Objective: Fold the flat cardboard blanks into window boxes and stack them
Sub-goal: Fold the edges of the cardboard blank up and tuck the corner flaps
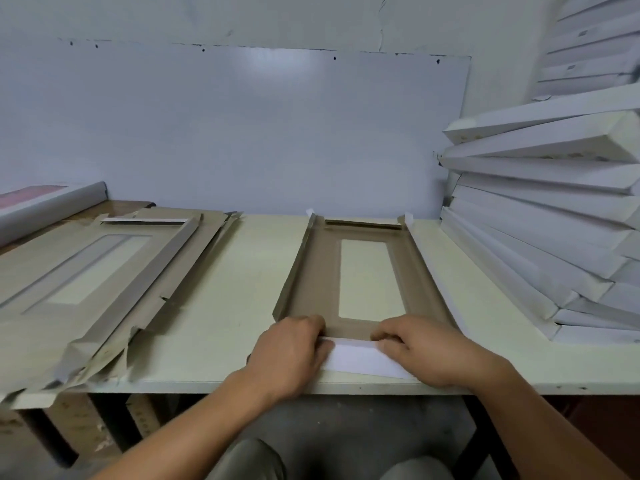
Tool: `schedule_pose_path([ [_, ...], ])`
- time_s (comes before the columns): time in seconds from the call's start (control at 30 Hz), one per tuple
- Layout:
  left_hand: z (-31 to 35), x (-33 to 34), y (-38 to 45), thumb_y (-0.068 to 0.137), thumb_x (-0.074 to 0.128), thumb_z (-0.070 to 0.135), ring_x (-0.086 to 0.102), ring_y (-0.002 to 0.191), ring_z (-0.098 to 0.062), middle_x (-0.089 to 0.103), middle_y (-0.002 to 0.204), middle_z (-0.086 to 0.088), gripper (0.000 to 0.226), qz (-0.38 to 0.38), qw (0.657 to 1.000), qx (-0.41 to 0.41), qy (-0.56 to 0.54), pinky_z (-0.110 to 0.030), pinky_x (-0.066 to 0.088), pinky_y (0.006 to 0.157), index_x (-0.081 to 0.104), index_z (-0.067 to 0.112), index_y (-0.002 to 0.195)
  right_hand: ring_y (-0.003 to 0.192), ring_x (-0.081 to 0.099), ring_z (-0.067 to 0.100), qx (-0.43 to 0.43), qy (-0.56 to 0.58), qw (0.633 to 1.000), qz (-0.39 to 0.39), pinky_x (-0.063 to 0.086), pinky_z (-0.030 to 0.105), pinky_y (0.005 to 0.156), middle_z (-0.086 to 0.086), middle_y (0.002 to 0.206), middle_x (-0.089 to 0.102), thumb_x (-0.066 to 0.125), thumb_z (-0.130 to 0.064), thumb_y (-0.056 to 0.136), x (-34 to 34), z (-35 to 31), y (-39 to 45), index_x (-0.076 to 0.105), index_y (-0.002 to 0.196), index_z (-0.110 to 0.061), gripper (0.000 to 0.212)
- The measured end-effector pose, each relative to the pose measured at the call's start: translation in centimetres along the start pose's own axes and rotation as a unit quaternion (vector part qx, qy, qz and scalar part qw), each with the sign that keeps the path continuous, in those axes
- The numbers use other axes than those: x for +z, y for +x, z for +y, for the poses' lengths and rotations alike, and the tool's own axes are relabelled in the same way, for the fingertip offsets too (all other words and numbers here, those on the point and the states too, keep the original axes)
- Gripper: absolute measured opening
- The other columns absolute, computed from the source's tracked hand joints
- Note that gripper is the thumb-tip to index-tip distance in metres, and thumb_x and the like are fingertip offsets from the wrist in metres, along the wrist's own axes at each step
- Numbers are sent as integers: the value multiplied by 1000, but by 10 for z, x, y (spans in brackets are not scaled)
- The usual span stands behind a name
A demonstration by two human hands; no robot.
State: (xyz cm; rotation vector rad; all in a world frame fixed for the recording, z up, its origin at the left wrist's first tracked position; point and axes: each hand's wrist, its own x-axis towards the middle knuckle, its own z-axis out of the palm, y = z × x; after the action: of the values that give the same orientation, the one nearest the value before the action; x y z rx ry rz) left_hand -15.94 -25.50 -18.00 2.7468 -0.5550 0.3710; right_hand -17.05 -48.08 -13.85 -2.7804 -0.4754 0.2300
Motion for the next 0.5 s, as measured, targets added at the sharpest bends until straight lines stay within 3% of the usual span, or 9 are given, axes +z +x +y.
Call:
schedule_pose_path([
  [0.1, 1, 6, 2, 92, 48, 33, 53, 93, -23, 59, 99, 3, 17, -6, 1000, 10, 23, -36, 47, 74, 52, 23, 105, 115, 51, 10, 11, -38, 997, 65, 43, 28, 99, -12, 127, 56, 44, -20, 99, 16, 12, -2, 52, 138, -30, 41],
  [0.2, 4, 14, 1, 93, 46, 26, 48, 102, -21, 56, 111, 4, 22, 24, 992, 97, 75, -35, 43, 80, 58, 25, 111, 116, 48, 13, -40, -50, 988, 138, 40, 26, 99, -9, 125, 54, 49, -9, 92, 40, 14, -4, 56, 130, -26, 42],
  [0.27, 4, 16, -1, 96, 43, 26, 50, 106, -20, 58, 116, 4, 27, 3, 986, 159, 55, -34, 43, 84, 62, 23, 115, 108, 58, 19, -91, -59, 974, 197, 46, 27, 96, -2, 117, 63, 60, 1, 83, 54, 12, -9, 66, 119, -17, 40],
  [0.37, -1, 14, -8, 100, 39, 43, 50, 110, -18, 57, 122, 4, 38, -35, 984, 174, 25, -35, 45, 88, 56, 25, 128, 94, 68, 21, -133, -80, 945, 288, 56, 29, 83, 1, 104, 72, 75, -7, 79, 68, 20, -22, 74, 110, -9, 31],
  [0.5, -11, 14, -18, 98, 36, 59, 44, 120, -16, 50, 135, 4, 57, -50, 980, 187, 51, -30, 43, 96, 41, 26, 145, 112, 64, 18, -137, -87, 946, 280, 55, 33, 89, -2, 120, 68, 75, -18, 85, 69, 41, -41, 68, 124, -9, 40],
])
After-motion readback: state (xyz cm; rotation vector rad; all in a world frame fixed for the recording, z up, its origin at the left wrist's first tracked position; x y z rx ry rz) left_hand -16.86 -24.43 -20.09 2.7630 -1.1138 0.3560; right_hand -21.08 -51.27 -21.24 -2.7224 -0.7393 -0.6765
